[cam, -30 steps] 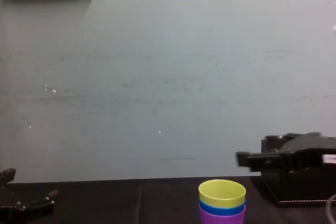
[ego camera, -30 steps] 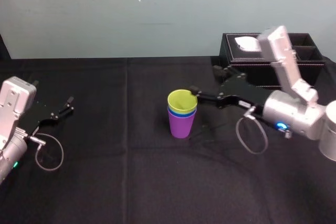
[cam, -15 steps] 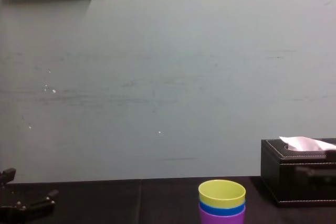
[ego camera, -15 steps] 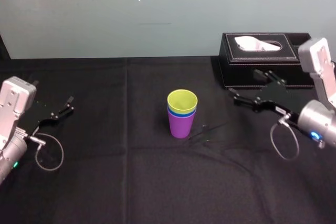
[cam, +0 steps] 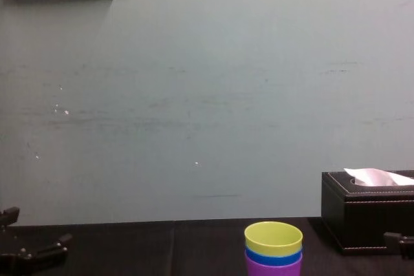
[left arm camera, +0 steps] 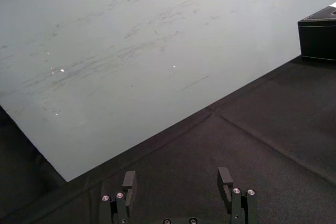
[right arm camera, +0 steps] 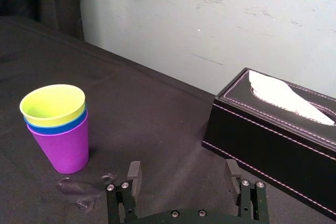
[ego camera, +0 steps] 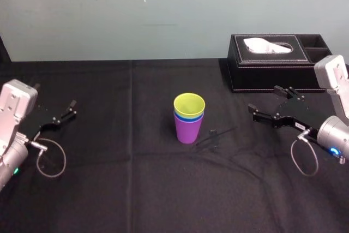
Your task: Stack the three plastic cups sequentially using one hand.
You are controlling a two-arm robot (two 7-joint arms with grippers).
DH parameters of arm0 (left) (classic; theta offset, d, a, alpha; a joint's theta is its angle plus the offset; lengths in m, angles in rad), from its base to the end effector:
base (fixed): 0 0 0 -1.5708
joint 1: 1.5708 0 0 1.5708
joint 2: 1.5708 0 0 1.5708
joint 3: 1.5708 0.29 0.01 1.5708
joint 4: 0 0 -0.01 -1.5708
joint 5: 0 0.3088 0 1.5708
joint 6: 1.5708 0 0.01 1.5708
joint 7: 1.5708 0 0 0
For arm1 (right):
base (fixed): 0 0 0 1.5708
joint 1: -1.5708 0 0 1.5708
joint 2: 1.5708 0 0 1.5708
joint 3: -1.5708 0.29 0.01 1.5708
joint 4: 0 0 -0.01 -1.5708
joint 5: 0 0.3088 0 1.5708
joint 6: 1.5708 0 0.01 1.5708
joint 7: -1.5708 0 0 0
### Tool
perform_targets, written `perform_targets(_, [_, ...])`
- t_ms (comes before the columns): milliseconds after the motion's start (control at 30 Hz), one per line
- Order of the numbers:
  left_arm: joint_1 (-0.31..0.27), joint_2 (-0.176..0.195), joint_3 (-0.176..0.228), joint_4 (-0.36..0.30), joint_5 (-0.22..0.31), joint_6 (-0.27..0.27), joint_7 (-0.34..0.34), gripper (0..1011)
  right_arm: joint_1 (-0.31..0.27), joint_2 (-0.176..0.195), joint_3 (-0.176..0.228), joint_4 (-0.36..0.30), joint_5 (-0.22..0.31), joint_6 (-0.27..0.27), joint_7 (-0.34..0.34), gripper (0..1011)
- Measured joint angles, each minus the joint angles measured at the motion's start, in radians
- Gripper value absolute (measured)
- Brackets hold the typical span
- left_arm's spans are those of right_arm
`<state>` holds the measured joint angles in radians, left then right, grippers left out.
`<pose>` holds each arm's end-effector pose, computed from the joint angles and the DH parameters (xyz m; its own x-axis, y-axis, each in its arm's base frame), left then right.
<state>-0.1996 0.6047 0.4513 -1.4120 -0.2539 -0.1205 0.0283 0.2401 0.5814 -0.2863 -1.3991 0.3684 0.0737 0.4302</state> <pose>0.3581 0.0827 -0.3022 0.2921 0.8803 0.3738 -0.9553 0.2872 0.0702 0.3827 -0.1187 -0.2633 0.5466 -0.8202 0.1691 0.8316 0.5080 -0.2243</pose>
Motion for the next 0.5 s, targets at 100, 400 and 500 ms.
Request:
perform_targets(100, [0.000,0.000,0.000,0.000,0.000,0.000,0.000,1010,0.000,0.000,0.000,-0.002,0.000,0.000,0.000,1004])
perform_targets(400, [0.000,0.000,0.000,0.000,0.000,0.000,0.000,1010,0.001,0.000,0.000,-0.005,0.002,0.001,0.000,1004])
perform_targets(500, [0.000,0.000,0.000,0.000,0.000,0.000,0.000,1010,0.001,0.000,-0.001,-0.006,0.003,0.002,0.000,1004])
